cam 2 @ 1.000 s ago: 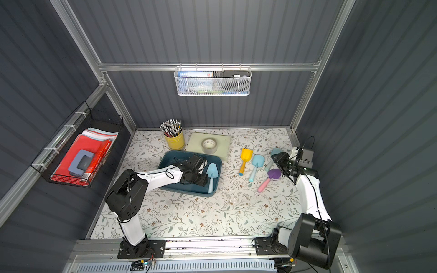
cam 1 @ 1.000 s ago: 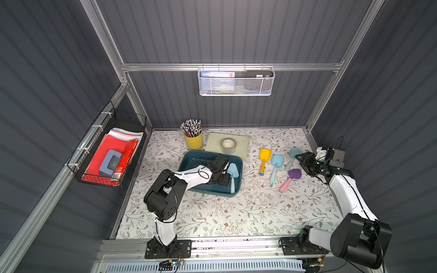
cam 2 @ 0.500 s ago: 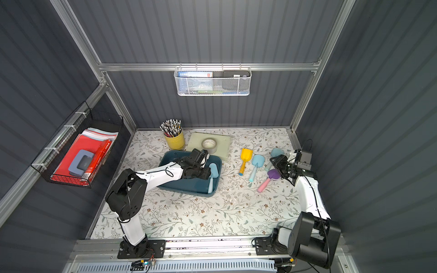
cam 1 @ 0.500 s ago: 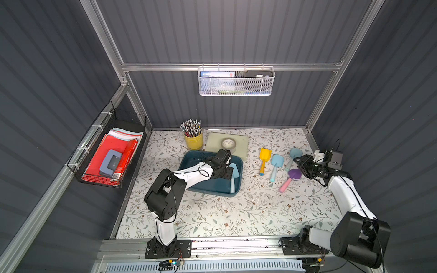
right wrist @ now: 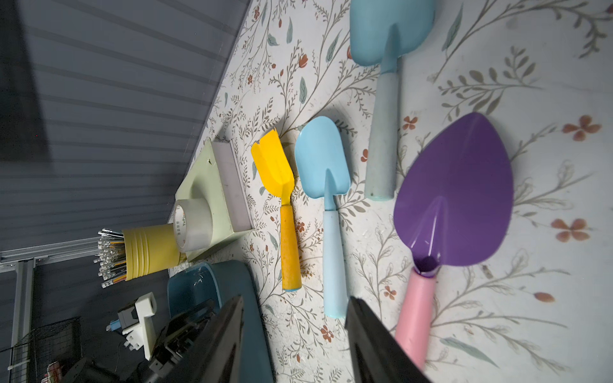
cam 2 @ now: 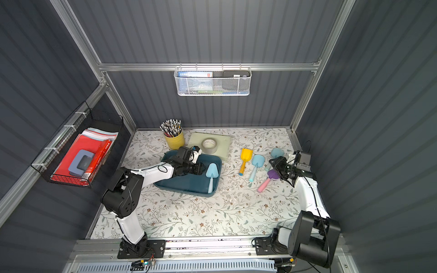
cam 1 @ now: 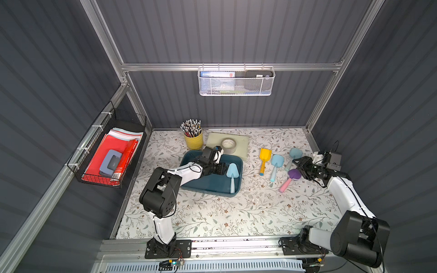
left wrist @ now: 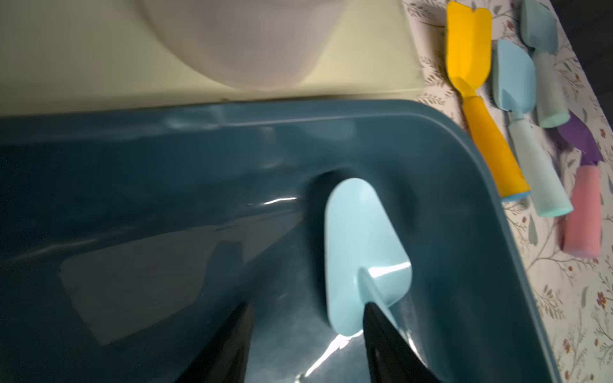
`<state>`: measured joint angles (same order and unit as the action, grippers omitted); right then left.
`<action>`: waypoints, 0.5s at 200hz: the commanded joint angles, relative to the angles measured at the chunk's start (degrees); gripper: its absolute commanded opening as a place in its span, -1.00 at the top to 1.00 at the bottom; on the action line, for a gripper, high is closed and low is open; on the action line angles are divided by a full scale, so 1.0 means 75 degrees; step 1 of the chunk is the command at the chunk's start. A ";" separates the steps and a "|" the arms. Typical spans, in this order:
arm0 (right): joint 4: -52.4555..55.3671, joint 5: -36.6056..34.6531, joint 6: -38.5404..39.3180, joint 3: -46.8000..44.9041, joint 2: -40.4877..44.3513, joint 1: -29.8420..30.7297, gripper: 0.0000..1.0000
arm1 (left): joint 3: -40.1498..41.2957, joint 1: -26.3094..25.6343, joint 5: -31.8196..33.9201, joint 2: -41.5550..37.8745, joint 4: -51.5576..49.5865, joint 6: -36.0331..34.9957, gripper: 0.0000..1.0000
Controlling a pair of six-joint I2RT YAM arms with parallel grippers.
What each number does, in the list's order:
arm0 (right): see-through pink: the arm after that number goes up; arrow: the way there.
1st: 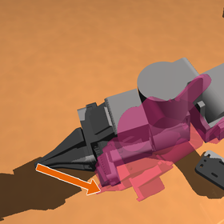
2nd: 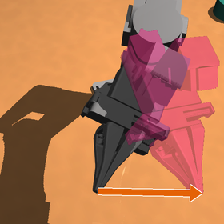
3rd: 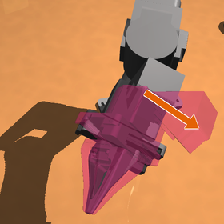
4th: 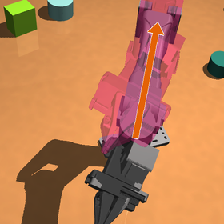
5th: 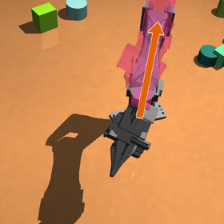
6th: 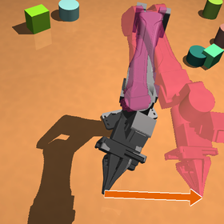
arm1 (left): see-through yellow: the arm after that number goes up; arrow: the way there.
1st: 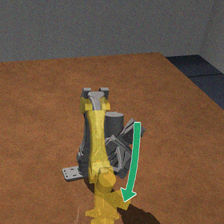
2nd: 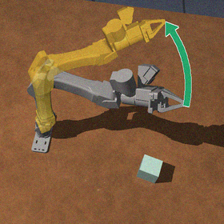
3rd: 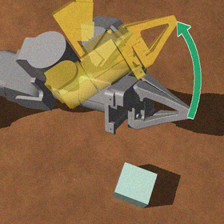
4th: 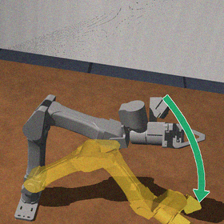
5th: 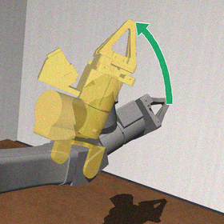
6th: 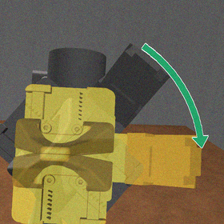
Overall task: Take the shovel out of the storage box
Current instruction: Pick up the shovel from the storage box.
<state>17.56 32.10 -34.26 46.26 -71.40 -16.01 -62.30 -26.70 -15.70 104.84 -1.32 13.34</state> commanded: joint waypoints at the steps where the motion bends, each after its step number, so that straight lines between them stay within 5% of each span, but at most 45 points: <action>1: -0.0022 0.0123 0.0127 -0.0074 0.0051 0.0019 -0.10 | -0.0009 -0.0026 -0.0596 -0.0110 0.0092 -0.0451 -0.15; 46: -0.0029 0.0119 0.0103 -0.0074 0.0091 0.0025 -0.09 | -0.0016 -0.0026 -0.1623 0.0294 0.0372 -0.0729 -0.14; 100: 0.0014 0.0162 0.0127 -0.0027 0.0051 0.0025 -0.10 | -0.0082 -0.0033 -0.1418 0.0708 0.0362 -0.0725 -0.12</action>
<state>17.54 32.36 -34.26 46.09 -71.40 -16.01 -62.33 -26.92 -25.41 109.32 0.75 9.08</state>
